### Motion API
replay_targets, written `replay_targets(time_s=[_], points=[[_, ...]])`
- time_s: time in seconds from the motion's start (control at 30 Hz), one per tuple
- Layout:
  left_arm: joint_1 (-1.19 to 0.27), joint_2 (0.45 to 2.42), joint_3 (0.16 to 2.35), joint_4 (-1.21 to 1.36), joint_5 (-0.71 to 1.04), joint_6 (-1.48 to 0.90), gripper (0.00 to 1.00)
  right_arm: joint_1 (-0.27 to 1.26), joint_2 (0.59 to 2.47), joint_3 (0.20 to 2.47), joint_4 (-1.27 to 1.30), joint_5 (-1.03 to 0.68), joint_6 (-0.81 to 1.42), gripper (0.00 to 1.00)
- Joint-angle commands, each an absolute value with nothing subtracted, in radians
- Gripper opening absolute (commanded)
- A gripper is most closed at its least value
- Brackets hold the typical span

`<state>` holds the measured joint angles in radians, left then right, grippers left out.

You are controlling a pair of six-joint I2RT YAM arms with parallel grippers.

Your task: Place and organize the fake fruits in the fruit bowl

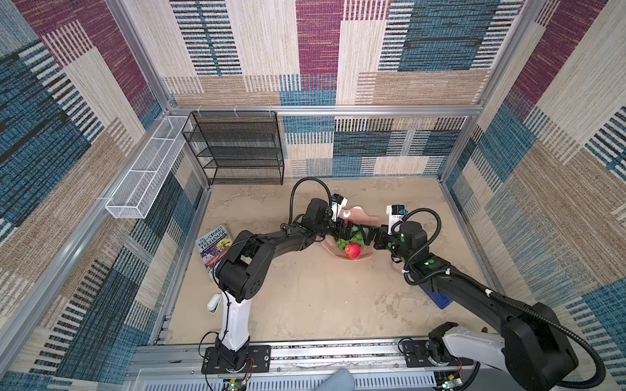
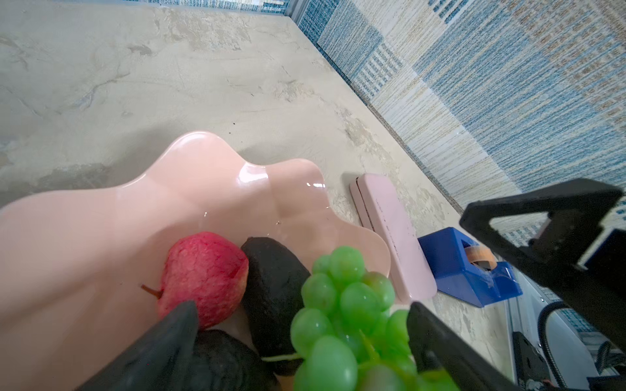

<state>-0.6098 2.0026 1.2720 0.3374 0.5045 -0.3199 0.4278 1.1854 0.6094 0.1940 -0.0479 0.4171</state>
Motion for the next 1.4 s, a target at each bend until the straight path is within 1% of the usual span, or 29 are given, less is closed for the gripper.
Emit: replay_targets(time_s=[0.0, 0.27, 0.47, 0.57, 0.67, 0.73, 0.9, 0.97, 1.03, 1.13, 1.2, 1.27, 1.33, 1.37], points=[[-0.610, 2.000, 1.271, 0.394, 0.531, -0.354, 0.99, 0.428, 1.206, 0.615, 0.192, -0.037, 0.412, 0.99], [-0.611, 1.998, 1.272, 0.402, 0.544, -0.359, 0.99, 0.428, 1.353, 0.658, 0.257, -0.063, 0.416, 0.98], [-0.610, 1.991, 1.272, 0.394, 0.558, -0.347, 0.99, 0.428, 1.402, 0.678, 0.287, -0.068, 0.423, 0.98], [-0.610, 1.971, 1.260, 0.386, 0.536, -0.339, 0.99, 0.428, 1.399, 0.695, 0.273, -0.068, 0.423, 0.97], [-0.608, 1.902, 1.224, 0.391, 0.449, -0.321, 0.99, 0.428, 1.312, 0.680, 0.267, -0.063, 0.405, 0.98], [-0.605, 1.821, 1.194, 0.388, 0.353, -0.278, 0.99, 0.425, 1.223, 0.666, 0.245, -0.027, 0.372, 1.00], [-0.569, 1.593, 1.103, 0.346, 0.051, -0.200, 0.99, 0.364, 1.062, 0.612, 0.209, 0.049, 0.287, 1.00], [-0.545, 1.472, 1.012, 0.327, -0.072, -0.172, 0.99, 0.321, 1.024, 0.585, 0.214, 0.075, 0.272, 1.00], [-0.526, 1.318, 0.870, 0.326, -0.211, -0.107, 0.99, 0.282, 0.998, 0.544, 0.243, 0.152, 0.253, 1.00], [-0.490, 1.108, 0.691, 0.230, -0.409, -0.015, 0.99, 0.245, 0.993, 0.467, 0.350, 0.287, 0.235, 1.00], [-0.439, 0.982, 0.577, 0.174, -0.486, -0.025, 0.99, 0.242, 1.011, 0.408, 0.477, 0.380, 0.186, 0.99], [-0.390, 0.859, 0.409, 0.245, -0.523, -0.022, 0.99, 0.236, 1.063, 0.382, 0.577, 0.452, 0.129, 1.00], [-0.340, 0.764, 0.226, 0.419, -0.531, 0.006, 0.99, 0.223, 1.121, 0.365, 0.650, 0.475, 0.102, 0.99], [-0.302, 0.735, 0.174, 0.443, -0.533, 0.002, 0.99, 0.219, 1.146, 0.349, 0.705, 0.482, 0.088, 1.00]])
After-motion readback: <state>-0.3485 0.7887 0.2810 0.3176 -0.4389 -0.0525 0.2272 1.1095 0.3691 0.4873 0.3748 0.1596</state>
